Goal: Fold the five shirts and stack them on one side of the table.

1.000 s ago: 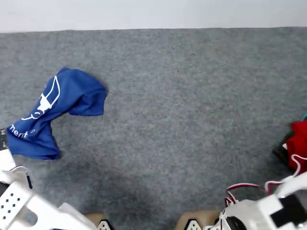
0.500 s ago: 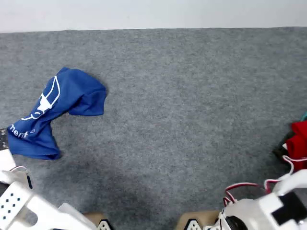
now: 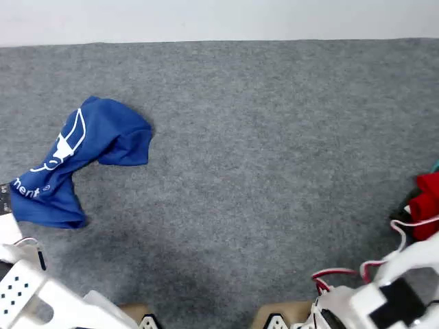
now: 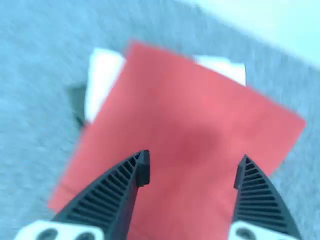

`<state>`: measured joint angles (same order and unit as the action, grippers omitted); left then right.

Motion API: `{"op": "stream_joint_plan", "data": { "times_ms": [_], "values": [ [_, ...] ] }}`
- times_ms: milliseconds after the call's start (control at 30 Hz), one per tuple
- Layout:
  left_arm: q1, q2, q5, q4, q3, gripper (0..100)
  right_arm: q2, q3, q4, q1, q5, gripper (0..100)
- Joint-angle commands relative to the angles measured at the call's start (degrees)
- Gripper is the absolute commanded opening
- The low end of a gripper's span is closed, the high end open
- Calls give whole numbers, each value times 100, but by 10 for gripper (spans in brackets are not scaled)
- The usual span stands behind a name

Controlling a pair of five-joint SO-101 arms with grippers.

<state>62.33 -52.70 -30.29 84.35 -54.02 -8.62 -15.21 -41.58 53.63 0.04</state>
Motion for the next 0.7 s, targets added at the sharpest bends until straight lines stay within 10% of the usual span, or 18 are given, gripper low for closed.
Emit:
{"op": "stream_joint_plan", "data": {
  "times_ms": [0, 667],
  "values": [
    [-26, -79, -26, 62, 92, 3, -919, 589, -330, -356, 229, 277],
    [-1055, 0, -18, 695, 2387, 5, -1851, 580, -6097, -1218, 290, 277]
  ]
}}
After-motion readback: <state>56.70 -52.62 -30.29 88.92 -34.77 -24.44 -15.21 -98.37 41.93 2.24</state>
